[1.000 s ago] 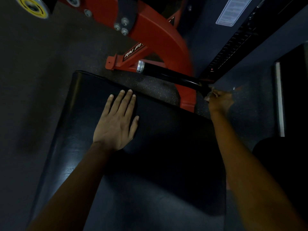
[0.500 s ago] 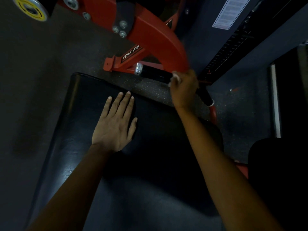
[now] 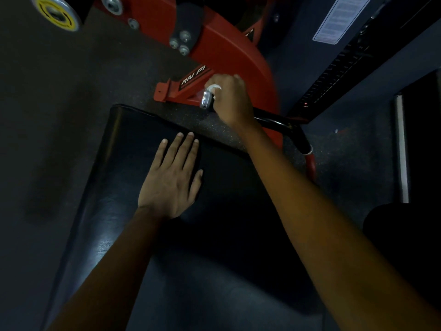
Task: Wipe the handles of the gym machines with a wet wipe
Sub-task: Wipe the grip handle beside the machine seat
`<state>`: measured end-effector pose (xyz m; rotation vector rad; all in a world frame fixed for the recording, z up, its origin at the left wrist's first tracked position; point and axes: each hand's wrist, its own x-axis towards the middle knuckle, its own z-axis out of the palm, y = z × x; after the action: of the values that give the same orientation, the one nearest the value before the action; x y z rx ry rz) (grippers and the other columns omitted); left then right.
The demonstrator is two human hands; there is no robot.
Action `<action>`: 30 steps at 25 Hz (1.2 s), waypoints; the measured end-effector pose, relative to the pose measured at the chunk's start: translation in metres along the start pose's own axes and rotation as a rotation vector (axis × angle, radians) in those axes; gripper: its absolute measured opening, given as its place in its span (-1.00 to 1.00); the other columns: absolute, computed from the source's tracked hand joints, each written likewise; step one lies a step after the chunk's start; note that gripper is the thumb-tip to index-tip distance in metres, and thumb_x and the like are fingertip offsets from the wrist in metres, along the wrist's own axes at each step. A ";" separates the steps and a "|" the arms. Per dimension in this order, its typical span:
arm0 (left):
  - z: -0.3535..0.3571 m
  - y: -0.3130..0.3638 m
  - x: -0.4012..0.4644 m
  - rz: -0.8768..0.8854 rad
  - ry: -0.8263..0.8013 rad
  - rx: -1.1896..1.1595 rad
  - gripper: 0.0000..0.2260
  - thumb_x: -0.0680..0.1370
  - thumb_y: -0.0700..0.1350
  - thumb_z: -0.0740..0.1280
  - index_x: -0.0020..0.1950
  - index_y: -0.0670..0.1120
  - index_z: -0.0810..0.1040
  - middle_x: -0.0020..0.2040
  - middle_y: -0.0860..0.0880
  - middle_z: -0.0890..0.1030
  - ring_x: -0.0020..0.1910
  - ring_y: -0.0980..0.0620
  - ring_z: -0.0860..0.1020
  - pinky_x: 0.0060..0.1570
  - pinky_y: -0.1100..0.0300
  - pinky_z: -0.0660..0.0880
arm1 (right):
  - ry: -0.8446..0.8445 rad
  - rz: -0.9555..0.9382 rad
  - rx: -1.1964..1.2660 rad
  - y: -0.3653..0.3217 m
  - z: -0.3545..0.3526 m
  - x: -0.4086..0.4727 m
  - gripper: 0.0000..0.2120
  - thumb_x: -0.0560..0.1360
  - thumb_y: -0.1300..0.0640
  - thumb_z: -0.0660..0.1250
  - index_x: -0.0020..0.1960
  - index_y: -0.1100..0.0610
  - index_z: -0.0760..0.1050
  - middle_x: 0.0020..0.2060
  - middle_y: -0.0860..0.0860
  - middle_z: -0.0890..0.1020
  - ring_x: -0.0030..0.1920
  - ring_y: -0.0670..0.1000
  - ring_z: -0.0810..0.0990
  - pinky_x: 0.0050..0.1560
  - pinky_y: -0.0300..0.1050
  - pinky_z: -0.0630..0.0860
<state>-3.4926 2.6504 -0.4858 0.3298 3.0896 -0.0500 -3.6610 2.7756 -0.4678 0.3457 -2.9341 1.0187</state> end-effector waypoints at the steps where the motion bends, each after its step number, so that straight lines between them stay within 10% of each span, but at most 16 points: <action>1: 0.000 0.000 0.000 0.002 -0.002 0.003 -0.46 0.62 0.07 0.00 0.52 -0.22 0.19 0.53 -0.18 0.19 0.53 -0.12 0.12 0.50 -0.08 0.03 | -0.087 0.000 -0.029 0.000 -0.004 0.008 -0.81 0.50 0.31 0.28 0.07 0.18 0.58 0.01 0.10 0.60 -0.01 0.02 0.56 -0.02 -0.08 0.56; 17: -0.002 0.000 0.000 -0.002 -0.018 0.008 -0.46 0.63 0.07 -0.02 0.52 -0.23 0.19 0.53 -0.17 0.19 0.54 -0.11 0.10 0.50 -0.09 0.04 | -0.693 0.302 -0.354 0.109 -0.063 0.019 -0.75 0.52 0.32 0.11 0.13 0.26 0.48 0.10 0.15 0.54 0.09 0.20 0.53 0.15 0.07 0.49; 30: -0.001 0.001 0.000 0.003 -0.018 0.009 -0.46 0.62 0.07 0.00 0.52 -0.22 0.19 0.53 -0.17 0.19 0.54 -0.11 0.09 0.50 -0.09 0.04 | -0.487 0.473 -0.333 0.171 -0.080 -0.015 -0.63 0.55 0.38 0.14 0.33 0.25 0.44 0.28 0.25 0.46 0.25 0.22 0.46 0.23 -0.06 0.42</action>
<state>-3.4928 2.6513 -0.4850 0.3317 3.0724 -0.0661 -3.6872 2.9581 -0.5101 -0.1443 -3.6597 0.4829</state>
